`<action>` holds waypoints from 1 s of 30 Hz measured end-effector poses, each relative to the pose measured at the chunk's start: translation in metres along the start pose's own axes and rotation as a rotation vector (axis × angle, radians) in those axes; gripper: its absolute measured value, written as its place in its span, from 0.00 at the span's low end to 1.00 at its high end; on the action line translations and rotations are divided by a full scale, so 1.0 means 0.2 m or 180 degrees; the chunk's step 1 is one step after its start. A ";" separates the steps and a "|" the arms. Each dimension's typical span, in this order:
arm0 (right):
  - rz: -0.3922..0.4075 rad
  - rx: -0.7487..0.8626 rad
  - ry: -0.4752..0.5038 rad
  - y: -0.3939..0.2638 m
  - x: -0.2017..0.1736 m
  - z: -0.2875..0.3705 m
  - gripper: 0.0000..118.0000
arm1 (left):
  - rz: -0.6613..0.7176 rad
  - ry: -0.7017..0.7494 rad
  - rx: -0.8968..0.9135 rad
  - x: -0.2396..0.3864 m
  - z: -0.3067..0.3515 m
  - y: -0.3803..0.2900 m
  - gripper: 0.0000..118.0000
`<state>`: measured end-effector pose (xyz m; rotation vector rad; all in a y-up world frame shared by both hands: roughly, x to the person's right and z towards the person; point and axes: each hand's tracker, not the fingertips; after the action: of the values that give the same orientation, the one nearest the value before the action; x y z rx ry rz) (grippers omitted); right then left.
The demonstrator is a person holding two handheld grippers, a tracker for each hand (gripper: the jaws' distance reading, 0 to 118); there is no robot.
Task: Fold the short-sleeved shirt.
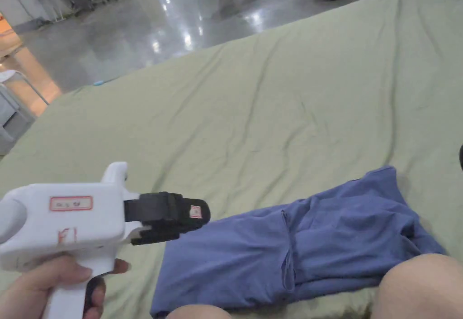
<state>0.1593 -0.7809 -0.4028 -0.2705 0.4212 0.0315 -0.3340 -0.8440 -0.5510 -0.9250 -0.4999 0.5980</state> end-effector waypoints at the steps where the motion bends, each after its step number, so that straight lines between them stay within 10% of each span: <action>1: 0.0005 0.0002 -0.0008 0.01 0.00 0.00 0.00 | 0.0183 -0.0092 0.0141 -0.15 0.06 -0.02 0.61; 3: -0.0004 0.0011 -0.0027 0.02 0.00 -0.01 0.00 | 0.0620 -0.0329 0.0040 -0.39 0.09 -0.07 0.99; 12: -0.0126 -0.0116 -0.0110 0.04 0.02 -0.07 0.00 | 0.0547 -0.0559 -0.0265 -0.67 -0.26 -0.16 0.97; 16: -0.0137 -0.0271 -0.0141 0.02 0.00 -0.13 0.00 | 0.0160 -0.0428 -0.0513 -0.54 -0.33 -0.14 0.63; 17: -0.0125 -0.0317 -0.0152 0.01 -0.01 -0.15 0.00 | 0.0025 -0.0189 -0.0425 -0.53 -0.33 -0.13 0.47; 18: -0.0116 -0.0340 -0.0156 0.00 -0.02 -0.15 0.01 | -0.0001 -0.0014 -0.0431 -0.55 -0.33 -0.13 0.08; 26: -0.0067 -0.0437 -0.0073 -0.01 -0.08 -0.17 0.00 | 0.0215 -0.0445 -0.0252 -0.46 -0.14 -0.11 0.08; 30: -0.0120 -0.0421 0.0196 0.01 -0.08 -0.18 0.00 | 0.0205 0.0092 -0.0145 -0.56 0.09 -0.01 0.08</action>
<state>0.1304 -0.7883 -0.4274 -0.4105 0.4758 0.0141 -0.4273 -0.9096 -0.5558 -0.9947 -0.4607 0.6327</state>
